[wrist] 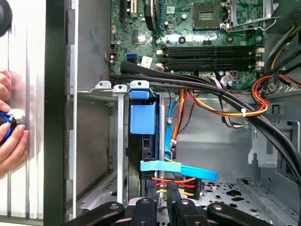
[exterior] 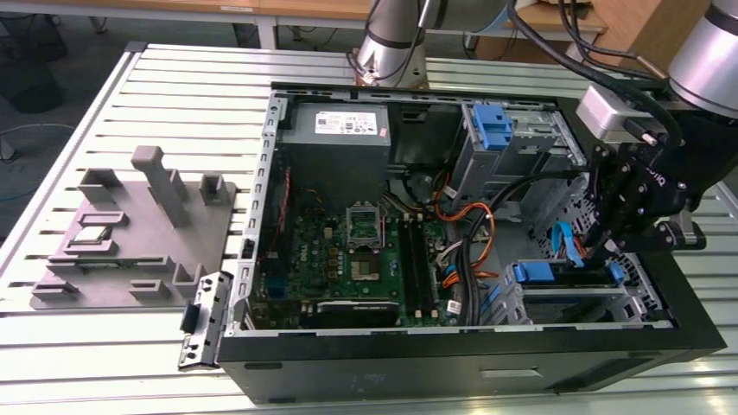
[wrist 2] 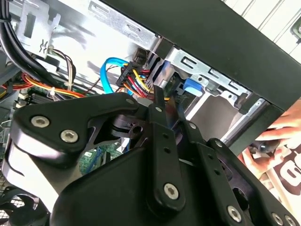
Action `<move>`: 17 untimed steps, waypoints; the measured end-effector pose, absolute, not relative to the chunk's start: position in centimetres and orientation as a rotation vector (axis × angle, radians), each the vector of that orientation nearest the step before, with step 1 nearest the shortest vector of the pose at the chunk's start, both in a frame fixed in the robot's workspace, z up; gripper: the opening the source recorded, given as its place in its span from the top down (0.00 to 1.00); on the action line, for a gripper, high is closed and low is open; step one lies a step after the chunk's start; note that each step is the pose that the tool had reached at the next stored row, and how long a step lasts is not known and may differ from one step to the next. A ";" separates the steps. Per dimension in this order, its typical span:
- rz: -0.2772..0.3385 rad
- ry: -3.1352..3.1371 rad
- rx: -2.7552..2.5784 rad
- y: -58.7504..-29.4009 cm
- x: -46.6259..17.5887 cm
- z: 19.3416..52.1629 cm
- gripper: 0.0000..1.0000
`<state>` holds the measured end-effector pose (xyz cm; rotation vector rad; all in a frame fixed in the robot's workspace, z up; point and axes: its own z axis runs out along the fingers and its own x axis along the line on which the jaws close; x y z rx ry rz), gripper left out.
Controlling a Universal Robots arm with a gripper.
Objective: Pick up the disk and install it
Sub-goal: 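Insert the second disk wire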
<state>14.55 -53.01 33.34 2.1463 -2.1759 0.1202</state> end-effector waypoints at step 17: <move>0.108 -2.182 2.152 -53.1 14.7 33.5 0.76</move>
